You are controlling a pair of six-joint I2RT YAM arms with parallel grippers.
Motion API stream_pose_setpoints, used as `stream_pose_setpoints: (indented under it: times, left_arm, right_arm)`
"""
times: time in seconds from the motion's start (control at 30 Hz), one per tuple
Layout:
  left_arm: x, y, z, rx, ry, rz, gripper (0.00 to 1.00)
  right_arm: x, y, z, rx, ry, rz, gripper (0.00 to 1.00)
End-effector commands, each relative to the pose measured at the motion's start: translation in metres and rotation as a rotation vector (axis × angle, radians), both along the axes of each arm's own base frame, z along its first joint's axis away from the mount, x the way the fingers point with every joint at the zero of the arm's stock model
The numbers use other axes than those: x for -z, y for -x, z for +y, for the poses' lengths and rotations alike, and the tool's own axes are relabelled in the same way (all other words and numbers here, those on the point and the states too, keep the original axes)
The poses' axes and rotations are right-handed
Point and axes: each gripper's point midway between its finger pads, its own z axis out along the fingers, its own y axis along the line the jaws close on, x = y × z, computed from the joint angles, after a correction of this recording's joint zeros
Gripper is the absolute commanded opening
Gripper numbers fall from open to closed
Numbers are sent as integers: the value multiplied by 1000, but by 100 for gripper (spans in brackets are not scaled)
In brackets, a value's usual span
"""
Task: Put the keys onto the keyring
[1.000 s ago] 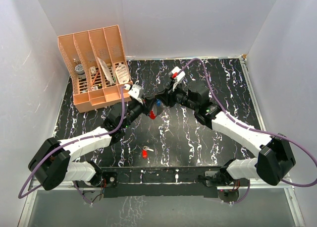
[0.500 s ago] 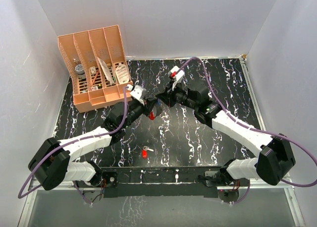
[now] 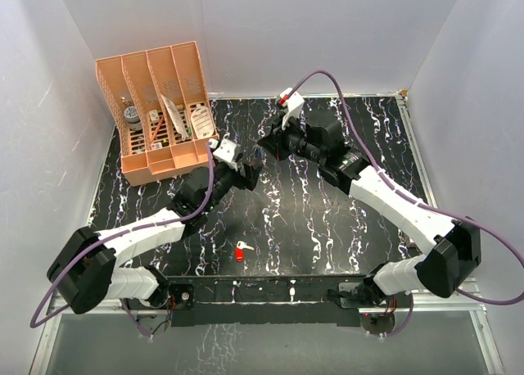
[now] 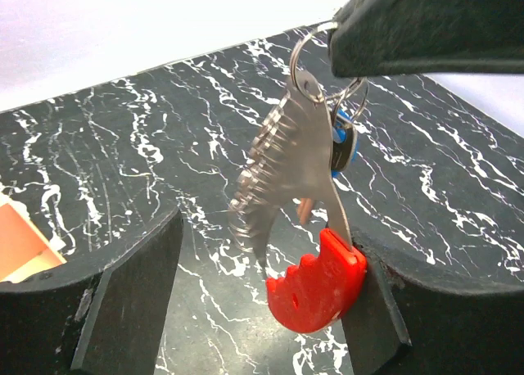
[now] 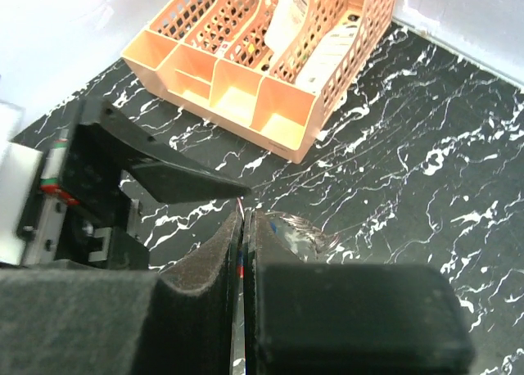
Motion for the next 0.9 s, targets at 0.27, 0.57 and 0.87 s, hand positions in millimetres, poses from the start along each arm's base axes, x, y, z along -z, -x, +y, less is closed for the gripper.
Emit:
stream_pose_setpoints:
  times: [0.27, 0.57, 0.87]
  left_arm:
    - [-73, 39, 18, 69, 254, -211, 62]
    - [-49, 40, -6, 171, 217, -192, 58]
    - [-33, 31, -12, 166, 196, -183, 60]
  right_arm:
    - [-4, -21, 3, 118, -52, 123, 0]
    - [-8, -24, 8, 130, -88, 167, 0]
    - [-14, -25, 11, 140, -115, 195, 0]
